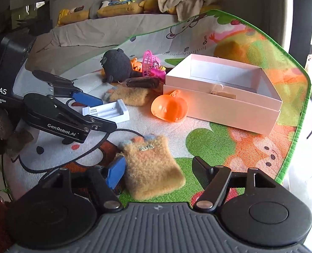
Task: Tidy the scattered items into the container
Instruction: 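Move the left tool to the white battery charger while the right tool approaches a tan mitten, then close the left tool on the white battery charger and lift it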
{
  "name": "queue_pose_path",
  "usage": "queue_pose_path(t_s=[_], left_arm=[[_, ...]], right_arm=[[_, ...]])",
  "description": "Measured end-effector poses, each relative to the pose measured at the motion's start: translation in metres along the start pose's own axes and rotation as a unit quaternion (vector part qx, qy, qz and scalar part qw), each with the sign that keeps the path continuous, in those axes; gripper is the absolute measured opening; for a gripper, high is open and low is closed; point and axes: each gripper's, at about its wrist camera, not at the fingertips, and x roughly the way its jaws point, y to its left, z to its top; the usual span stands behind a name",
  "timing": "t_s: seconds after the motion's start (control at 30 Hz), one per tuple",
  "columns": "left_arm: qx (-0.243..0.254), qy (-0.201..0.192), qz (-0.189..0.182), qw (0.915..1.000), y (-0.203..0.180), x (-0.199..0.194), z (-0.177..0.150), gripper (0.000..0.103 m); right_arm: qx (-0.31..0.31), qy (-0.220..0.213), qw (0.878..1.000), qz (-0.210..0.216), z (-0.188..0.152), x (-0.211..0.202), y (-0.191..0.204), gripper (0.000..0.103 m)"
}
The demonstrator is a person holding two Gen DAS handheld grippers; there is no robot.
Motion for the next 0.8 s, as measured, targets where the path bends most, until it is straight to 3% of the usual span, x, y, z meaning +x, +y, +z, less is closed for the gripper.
queue_pose_path(t_s=[0.23,0.4,0.53,0.6,0.7,0.8], left_arm=[[-0.035,0.012,-0.040,0.9985,0.001,-0.019,-0.012,0.054],[-0.045,0.017,-0.098,0.9940,-0.008,-0.039,-0.021,0.063],[-0.045,0.015,-0.106,0.9932,-0.013,-0.052,-0.025,0.071],[-0.031,0.018,-0.079,0.9962,-0.016,-0.052,-0.027,0.077],[0.010,0.026,0.018,0.9994,-0.012,-0.045,-0.028,0.083],[0.031,0.022,0.135,0.9901,0.009,-0.042,-0.026,0.087]], right_arm=[[-0.005,-0.001,1.000,0.009,-0.002,0.004,0.005,0.070],[-0.007,0.000,1.000,-0.011,-0.010,0.004,0.004,0.079],[0.007,0.002,1.000,-0.011,-0.018,0.006,0.001,0.082],[0.017,0.001,1.000,-0.012,-0.019,0.007,0.000,0.085],[0.018,-0.003,1.000,-0.014,-0.019,0.007,0.000,0.086],[0.019,-0.005,1.000,-0.016,-0.020,0.008,0.000,0.088]])
